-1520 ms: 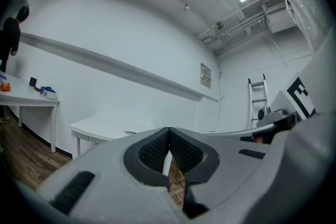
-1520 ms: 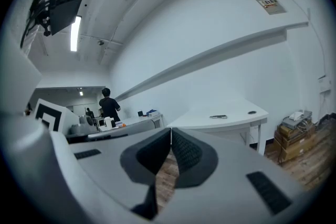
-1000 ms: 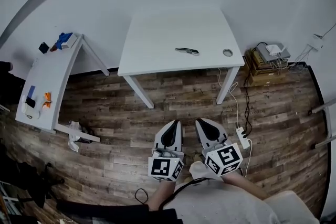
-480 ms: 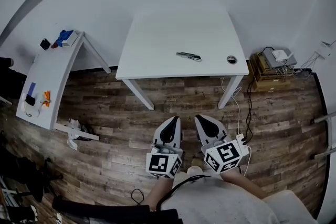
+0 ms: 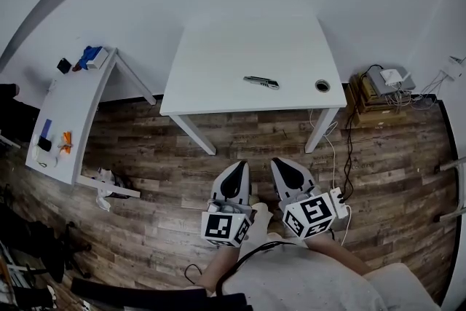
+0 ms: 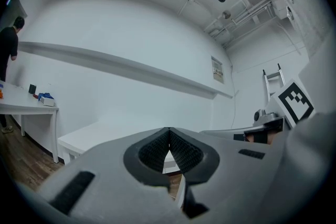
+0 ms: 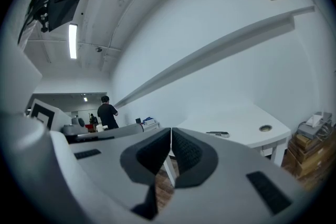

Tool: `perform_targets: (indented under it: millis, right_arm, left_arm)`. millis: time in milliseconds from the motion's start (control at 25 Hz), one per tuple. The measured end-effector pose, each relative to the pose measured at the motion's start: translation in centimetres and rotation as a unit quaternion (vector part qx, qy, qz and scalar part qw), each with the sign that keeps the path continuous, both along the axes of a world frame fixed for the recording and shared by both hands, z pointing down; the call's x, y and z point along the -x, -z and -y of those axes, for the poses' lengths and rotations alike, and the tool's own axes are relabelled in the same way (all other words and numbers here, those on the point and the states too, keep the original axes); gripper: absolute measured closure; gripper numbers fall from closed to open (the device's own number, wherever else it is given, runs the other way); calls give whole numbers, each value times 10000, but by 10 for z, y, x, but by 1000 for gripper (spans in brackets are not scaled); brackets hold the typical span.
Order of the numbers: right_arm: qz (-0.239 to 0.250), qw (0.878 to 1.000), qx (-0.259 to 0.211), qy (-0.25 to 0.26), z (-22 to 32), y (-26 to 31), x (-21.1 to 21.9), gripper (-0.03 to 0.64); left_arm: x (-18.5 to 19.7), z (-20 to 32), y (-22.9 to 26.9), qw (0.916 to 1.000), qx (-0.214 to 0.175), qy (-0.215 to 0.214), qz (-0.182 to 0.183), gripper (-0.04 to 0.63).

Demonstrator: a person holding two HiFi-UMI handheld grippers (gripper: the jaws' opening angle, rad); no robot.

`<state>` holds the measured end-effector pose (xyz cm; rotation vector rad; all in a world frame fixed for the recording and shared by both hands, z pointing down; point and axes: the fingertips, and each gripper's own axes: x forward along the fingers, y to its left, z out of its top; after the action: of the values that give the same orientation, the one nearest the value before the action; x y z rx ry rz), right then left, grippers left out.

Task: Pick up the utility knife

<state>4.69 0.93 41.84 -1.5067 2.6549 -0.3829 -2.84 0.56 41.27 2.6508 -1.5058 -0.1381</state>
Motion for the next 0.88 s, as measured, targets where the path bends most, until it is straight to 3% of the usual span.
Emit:
perform_targets:
  millis: [400,880]
  right_arm:
    - [-97,9999,-44,-57,42,1,-10,609]
    - [-168,9996,84,-204,147,-4,-2,609]
  left_arm:
    - [-20,52,1,9995,-166,-238,-140,589]
    - [-18,165,-6,9987,-25,-470,-198,588]
